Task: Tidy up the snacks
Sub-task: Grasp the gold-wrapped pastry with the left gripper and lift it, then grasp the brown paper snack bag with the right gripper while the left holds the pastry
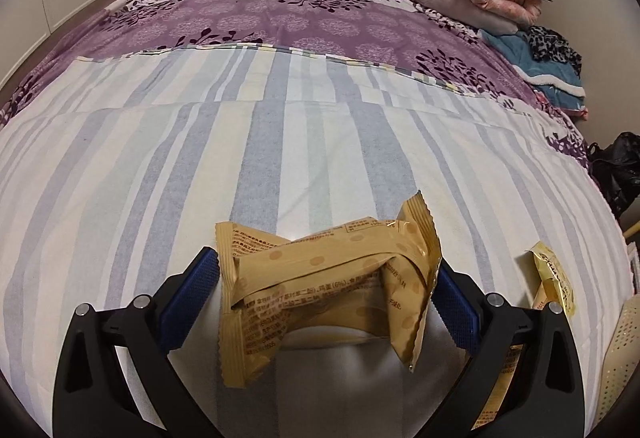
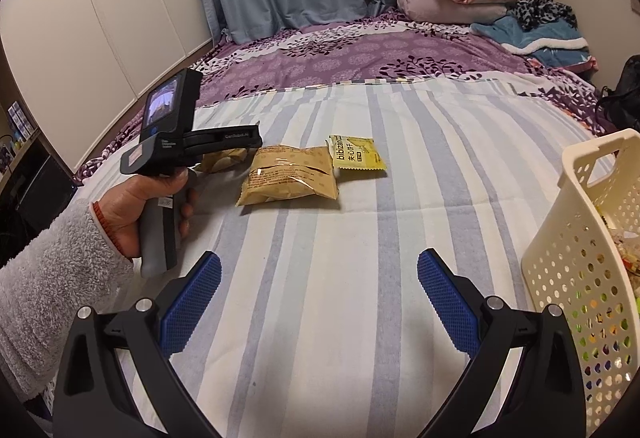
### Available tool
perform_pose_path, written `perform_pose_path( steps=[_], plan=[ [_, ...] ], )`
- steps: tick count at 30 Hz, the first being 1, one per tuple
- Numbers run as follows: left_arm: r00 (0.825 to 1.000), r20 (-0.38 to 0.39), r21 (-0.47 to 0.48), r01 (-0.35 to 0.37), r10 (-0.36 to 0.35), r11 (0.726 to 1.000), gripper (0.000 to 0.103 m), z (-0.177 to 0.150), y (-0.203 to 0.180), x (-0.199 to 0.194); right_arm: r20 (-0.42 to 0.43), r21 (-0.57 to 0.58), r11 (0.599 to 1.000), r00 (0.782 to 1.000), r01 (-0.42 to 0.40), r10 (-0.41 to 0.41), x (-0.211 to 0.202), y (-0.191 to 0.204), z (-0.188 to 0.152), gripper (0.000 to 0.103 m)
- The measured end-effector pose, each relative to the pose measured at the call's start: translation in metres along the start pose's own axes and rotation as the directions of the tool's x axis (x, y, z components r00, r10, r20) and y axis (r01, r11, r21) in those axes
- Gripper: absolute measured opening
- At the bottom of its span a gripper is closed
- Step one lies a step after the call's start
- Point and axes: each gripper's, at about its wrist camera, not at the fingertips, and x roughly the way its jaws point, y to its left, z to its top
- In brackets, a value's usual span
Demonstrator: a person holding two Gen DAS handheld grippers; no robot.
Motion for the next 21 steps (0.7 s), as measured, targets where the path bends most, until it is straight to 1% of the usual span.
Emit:
perform_pose_path(
  steps=[7,12,14,16,19,21],
  plan=[
    [0.999,0.003,-0.019,0.035,-0.035,0.999,0.099,-0.002,0.007,-0.006,-0.019,-0.011,1.000,1.000,0.006,-0.006,0.023,0.002,0.009,0.098],
    [0.999,0.012,-0.032,0.043,-0.043,0.999,0.099,-0.003,0.014,-0.015,-0.035,-0.006,1.000,0.999,-0.017,0.017,0.045,0.004,0.018,0.098],
    [0.999,0.024,-0.021,0.040,-0.039,0.999,0.098,-0.003,0.014,-0.020,-0.041,-0.008,1.000,0.999,-0.008,0.008,0.052,0.006,0.023,0.098],
    [0.998,0.037,-0.012,0.043,-0.043,0.999,0.098,-0.003,0.016,-0.027,-0.049,0.009,1.000,0.998,-0.027,0.027,0.057,0.007,0.027,0.098],
    [0.997,0.056,-0.009,0.057,-0.057,0.998,0.098,-0.001,0.018,-0.037,-0.075,0.033,0.994,0.992,-0.100,0.103,0.064,0.014,0.030,0.098],
    [0.996,0.065,-0.010,0.062,-0.062,0.998,0.098,0.000,0.021,-0.041,-0.094,0.040,0.990,0.986,-0.133,0.136,0.071,0.021,0.030,0.098]
  ],
)
